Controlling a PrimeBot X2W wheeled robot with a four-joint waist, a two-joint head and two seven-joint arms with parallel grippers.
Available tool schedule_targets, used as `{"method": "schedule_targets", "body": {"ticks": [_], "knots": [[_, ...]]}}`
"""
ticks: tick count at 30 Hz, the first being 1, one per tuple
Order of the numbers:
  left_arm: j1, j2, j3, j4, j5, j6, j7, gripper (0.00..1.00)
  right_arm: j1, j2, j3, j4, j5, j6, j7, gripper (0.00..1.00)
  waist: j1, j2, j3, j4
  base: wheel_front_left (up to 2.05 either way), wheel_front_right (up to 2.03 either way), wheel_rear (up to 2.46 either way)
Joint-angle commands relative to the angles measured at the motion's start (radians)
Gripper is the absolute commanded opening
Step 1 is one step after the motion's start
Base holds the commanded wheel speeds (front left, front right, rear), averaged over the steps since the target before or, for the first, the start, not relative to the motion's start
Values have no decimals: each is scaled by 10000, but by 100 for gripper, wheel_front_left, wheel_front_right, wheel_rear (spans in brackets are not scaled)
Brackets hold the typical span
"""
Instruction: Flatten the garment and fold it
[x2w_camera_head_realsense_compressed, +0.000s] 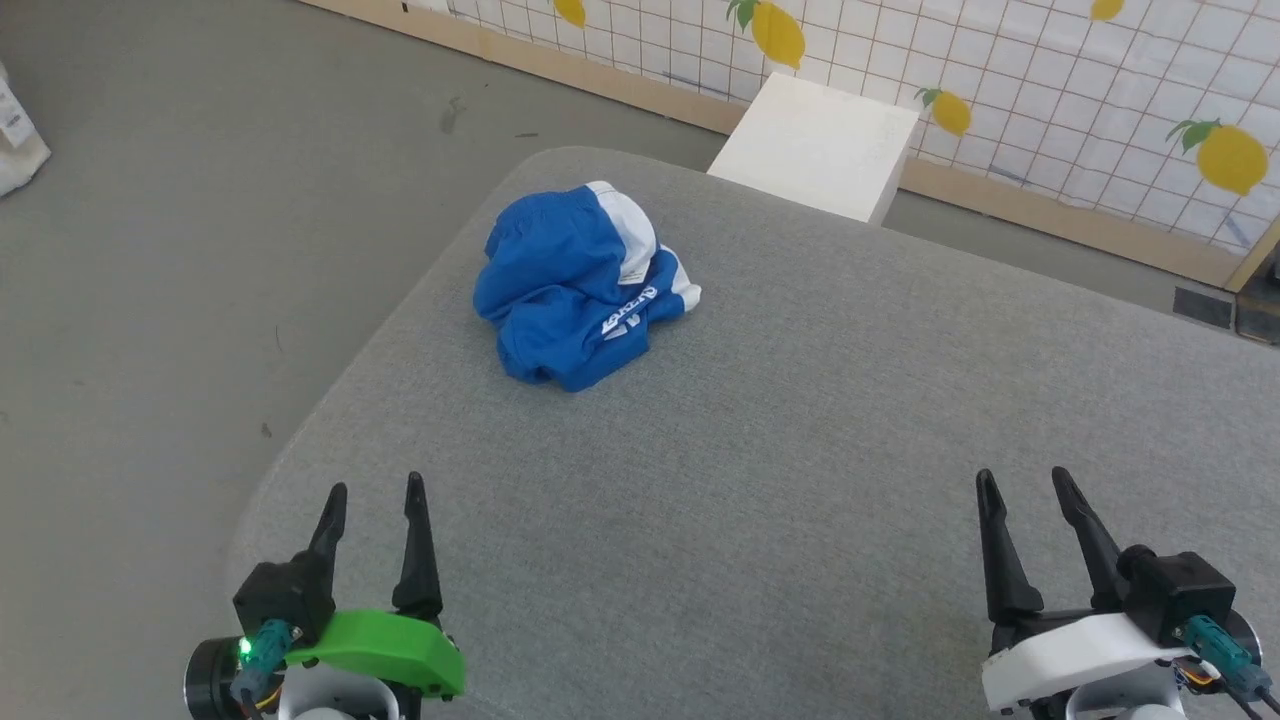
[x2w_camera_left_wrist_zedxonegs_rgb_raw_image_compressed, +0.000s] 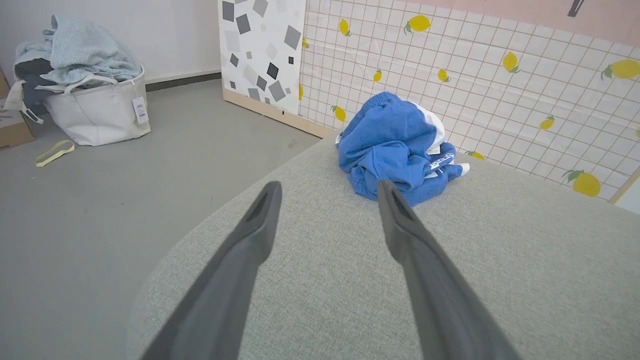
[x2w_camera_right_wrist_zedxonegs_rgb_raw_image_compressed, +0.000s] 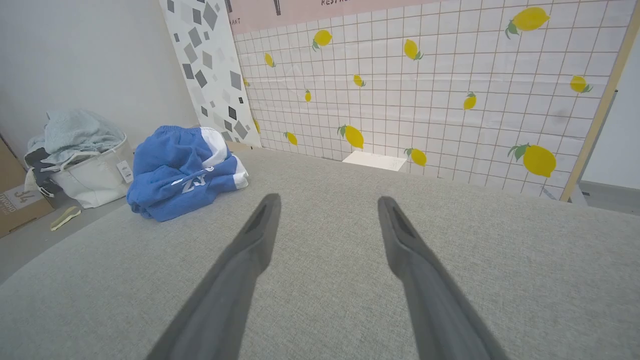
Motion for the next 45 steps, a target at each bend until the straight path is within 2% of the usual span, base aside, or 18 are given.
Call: {"method": "schedule_targets", "body": {"ticks": [1,8,12,16,17,21,29,38,45], "knots": [[73,-28,-23,0,-66,66,-47,100,50,9,11,-5,41,-15,-6,100,0,0,21,11,0,0,0],[-569,-27,-65,78,-223,-75,-47,100,-57,9,58,-141,-34,-15,78,100,0,0,242,-48,0,0,0],[-1744,8,-36,499,-244,-315,-47,100,-167,9,74,-340,-203,-15,212,100,0,0,555,-130,0,0,0],[-3253,180,25,1476,-405,-574,34,100,-341,9,100,-633,-427,-15,432,100,0,0,1040,-354,0,0,0],[-4584,368,112,2453,-677,-759,523,100,-516,9,60,-936,-622,-15,645,100,0,0,1547,-624,0,0,0],[-6307,609,370,3969,-1244,-847,1946,100,-694,9,68,-1361,-876,-15,946,100,0,0,2255,-1057,0,0,0],[-8867,1327,577,6202,-1618,-466,4741,100,-948,9,-43,-2003,-1182,-15,1268,100,0,0,3552,-1912,0,0,0],[-9875,1541,211,7844,-1551,-151,7056,100,-1046,9,-248,-2526,-1357,-15,1403,100,0,0,4390,-2244,0,0,0],[-9749,1201,-93,8658,-1634,-349,7987,100,-1041,9,-311,-2731,-1373,-15,1477,100,0,0,4612,-2123,0,0,0]]}}
